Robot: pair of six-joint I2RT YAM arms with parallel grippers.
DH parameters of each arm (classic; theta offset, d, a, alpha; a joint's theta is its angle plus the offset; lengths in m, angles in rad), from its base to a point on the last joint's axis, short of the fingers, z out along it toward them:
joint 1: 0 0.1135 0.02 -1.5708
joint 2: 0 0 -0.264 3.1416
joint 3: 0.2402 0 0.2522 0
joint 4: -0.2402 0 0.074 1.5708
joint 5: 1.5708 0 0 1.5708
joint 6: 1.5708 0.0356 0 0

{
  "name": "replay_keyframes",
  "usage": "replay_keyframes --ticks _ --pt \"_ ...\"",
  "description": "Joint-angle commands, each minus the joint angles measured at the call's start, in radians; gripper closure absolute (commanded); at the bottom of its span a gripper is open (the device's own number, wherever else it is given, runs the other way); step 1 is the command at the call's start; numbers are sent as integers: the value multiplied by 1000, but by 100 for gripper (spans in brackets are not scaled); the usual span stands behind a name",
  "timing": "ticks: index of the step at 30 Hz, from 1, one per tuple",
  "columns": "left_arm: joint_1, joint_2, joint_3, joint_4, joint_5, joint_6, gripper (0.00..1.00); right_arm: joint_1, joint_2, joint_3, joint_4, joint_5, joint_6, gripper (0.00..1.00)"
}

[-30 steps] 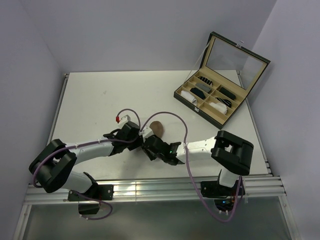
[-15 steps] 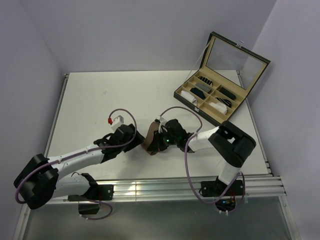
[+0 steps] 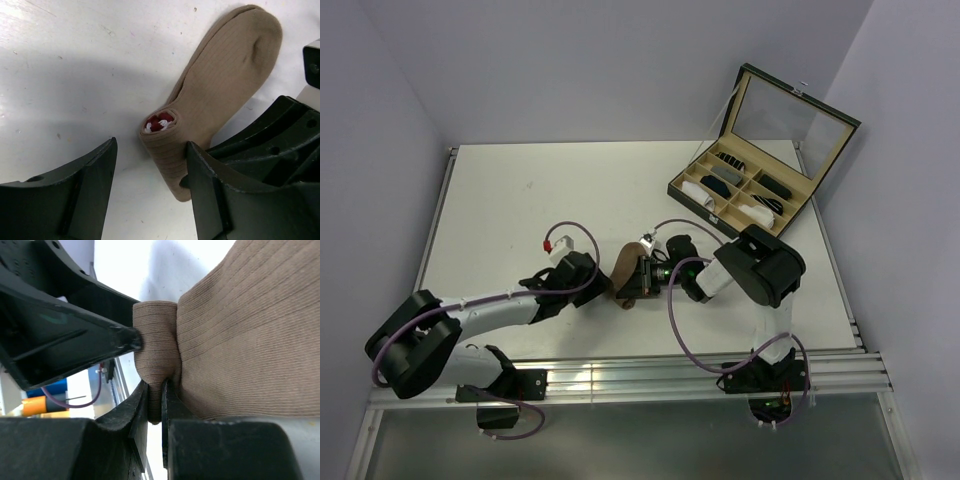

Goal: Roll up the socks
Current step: Roll the sock at the center of the board.

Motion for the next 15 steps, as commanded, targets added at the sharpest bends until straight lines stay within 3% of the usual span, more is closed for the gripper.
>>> replay_keyframes --ticks 1,10,15 --pt "-4 39 10 52 2 -17 39 -12 35 -21 28 -28 36 100" --pt "-4 109 1 76 -6 -34 51 -23 61 -12 15 -31 48 100" --pt "-4 148 5 78 8 -34 70 -23 -4 -9 -78 12 -28 91"
